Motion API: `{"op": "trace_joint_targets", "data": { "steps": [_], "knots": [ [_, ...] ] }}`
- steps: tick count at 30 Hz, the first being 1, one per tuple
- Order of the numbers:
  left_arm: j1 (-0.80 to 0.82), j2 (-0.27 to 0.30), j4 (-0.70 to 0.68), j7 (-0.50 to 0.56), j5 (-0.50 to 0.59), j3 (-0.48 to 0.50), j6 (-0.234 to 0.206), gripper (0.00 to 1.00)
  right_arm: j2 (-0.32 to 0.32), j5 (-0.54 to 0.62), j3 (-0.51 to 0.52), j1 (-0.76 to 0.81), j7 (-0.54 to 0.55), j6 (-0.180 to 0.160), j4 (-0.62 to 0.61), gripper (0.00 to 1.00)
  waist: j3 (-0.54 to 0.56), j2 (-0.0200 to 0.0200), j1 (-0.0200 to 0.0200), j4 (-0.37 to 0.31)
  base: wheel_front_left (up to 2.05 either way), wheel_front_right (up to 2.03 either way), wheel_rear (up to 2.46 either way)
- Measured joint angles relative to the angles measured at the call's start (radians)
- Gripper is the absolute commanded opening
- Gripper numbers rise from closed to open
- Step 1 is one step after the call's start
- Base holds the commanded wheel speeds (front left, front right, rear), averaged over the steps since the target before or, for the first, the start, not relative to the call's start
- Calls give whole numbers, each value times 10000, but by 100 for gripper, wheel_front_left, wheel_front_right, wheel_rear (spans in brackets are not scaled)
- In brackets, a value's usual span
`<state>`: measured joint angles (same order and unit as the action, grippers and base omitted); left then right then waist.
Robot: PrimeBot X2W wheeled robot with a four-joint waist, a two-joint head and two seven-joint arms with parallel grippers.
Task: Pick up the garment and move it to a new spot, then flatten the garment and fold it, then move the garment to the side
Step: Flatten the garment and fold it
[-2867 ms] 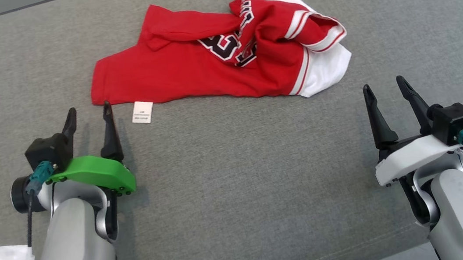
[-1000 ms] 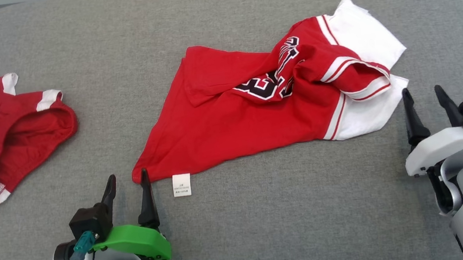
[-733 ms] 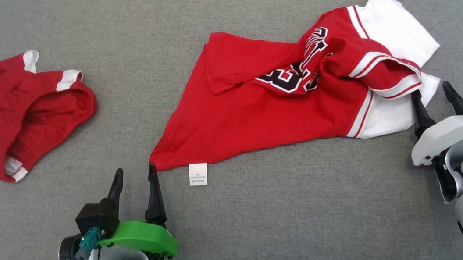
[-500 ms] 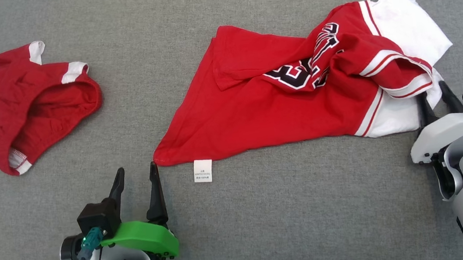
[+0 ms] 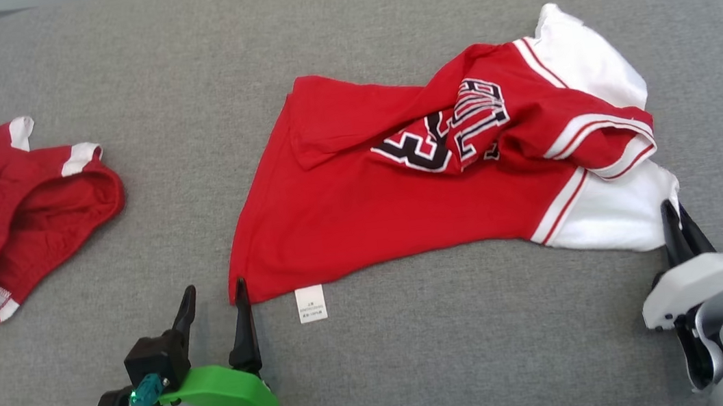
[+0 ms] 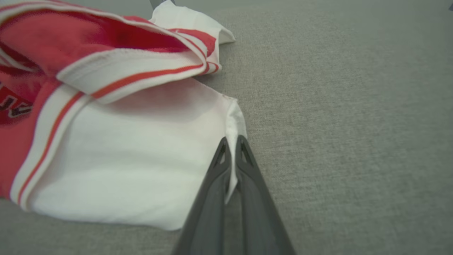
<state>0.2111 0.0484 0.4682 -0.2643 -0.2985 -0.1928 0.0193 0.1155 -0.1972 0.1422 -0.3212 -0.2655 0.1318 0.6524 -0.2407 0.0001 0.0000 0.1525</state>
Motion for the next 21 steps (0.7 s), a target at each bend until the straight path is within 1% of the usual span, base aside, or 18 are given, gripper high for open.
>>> {"op": "trace_joint_targets", "data": {
  "steps": [3,6,11,12,13,14,18,21],
  "knots": [
    [-224,0,100,0,23,54,44,100,-199,-46,286,774,12,-2,-679,0,333,-1,0,-270,0,0,0],
    [-427,0,194,0,50,96,65,100,-391,-44,359,1388,12,-2,-1264,0,628,0,0,-599,0,0,0],
    [-534,0,288,0,90,186,79,100,-562,-125,477,2006,12,-2,-1695,0,965,0,0,-1044,0,0,0],
    [-585,-2,314,0,94,188,82,100,-589,-132,537,2116,12,-2,-1705,13,1045,0,0,-1141,0,0,0],
    [-638,-2,353,-2,96,184,88,100,-629,-163,637,2213,12,-2,-1707,77,1120,0,0,-1234,0,0,0],
    [-696,0,399,0,105,188,111,100,-644,-188,738,2298,12,-2,-1697,100,1201,-1,0,-1317,0,0,0],
    [-830,-2,504,0,132,205,117,100,-640,-368,938,2424,12,-4,-1766,100,1481,0,0,-1547,0,0,0],
    [-925,-2,556,0,194,265,119,100,-658,-334,1028,2533,12,-4,-2056,100,1628,0,0,-1619,0,0,0]
  ]
}}
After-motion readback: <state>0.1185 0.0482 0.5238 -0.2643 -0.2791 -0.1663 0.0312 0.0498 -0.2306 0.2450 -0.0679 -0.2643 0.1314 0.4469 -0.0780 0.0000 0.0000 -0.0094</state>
